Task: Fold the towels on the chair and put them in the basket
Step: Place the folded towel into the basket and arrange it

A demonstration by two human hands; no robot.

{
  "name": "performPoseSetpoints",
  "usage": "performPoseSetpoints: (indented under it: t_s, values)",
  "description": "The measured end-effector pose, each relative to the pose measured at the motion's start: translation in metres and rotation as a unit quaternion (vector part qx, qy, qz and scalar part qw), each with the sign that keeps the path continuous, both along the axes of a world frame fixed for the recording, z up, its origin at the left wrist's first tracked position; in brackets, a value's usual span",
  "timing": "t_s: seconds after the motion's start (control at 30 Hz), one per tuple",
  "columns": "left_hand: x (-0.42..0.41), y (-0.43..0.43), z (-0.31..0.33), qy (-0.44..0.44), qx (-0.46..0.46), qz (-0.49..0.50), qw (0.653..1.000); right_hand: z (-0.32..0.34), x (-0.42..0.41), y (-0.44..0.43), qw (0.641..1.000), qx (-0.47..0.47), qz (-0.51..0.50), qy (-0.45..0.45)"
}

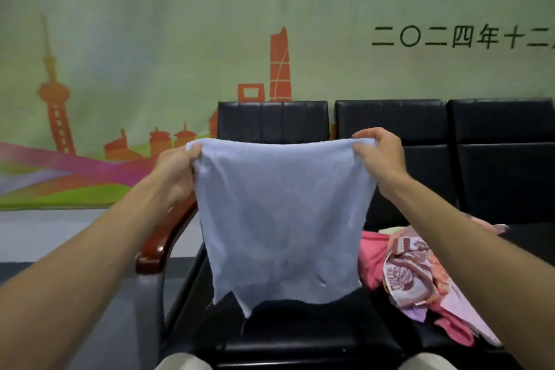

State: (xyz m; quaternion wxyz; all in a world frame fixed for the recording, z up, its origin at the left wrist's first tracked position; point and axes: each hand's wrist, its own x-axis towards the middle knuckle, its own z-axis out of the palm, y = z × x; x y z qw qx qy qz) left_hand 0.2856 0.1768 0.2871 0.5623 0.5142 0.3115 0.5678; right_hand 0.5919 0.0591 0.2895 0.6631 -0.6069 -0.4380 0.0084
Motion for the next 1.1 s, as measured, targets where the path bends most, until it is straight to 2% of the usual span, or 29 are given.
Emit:
performPoseSetpoints:
  t_s: [0.03, 0.1, 0.27, 0.33, 0.43, 0.53, 0.63, 0.87, 0.93, 1.1]
  values:
    - [-0.005, -0.003, 0.003, 0.003, 0.013, 0.008, 1.0, 0.002, 0.001, -0.003, 0.999, -0.009, -0.015, -0.037]
    - [-0.012, -0.01, 0.006, 0.015, 0.019, 0.023, 0.999, 0.004, 0.004, -0.009, 0.998, -0.017, -0.033, -0.057]
    - [-0.023, -0.018, 0.0, 0.045, -0.027, 0.001, 0.999, 0.003, 0.011, -0.009, 0.997, -0.024, -0.019, 0.064]
    - [-0.021, -0.019, -0.002, 0.027, -0.044, 0.008, 0.999, 0.001, 0.01, -0.008, 0.996, -0.035, -0.015, 0.08]
    - [-0.013, -0.015, -0.008, 0.019, -0.039, 0.127, 0.991, -0.002, 0.008, -0.009, 0.997, -0.051, -0.027, 0.047]
    - [-0.011, -0.009, -0.013, 0.074, -0.008, 0.222, 0.972, -0.008, 0.01, -0.011, 0.995, -0.097, -0.026, -0.028]
    - [-0.012, -0.004, -0.02, 0.096, 0.011, 0.237, 0.967, -0.015, 0.013, -0.013, 0.988, -0.129, -0.029, -0.077]
    - [-0.023, 0.002, -0.024, 0.164, 0.062, 0.199, 0.964, -0.023, 0.02, -0.018, 0.987, -0.121, -0.049, -0.098]
    - [-0.025, 0.0, -0.024, 0.204, 0.109, 0.233, 0.945, -0.023, 0.021, -0.019, 0.985, -0.125, -0.046, -0.105]
    - [-0.023, -0.011, -0.019, 0.298, 0.244, 0.314, 0.868, -0.02, 0.02, -0.021, 0.981, -0.116, -0.081, -0.134]
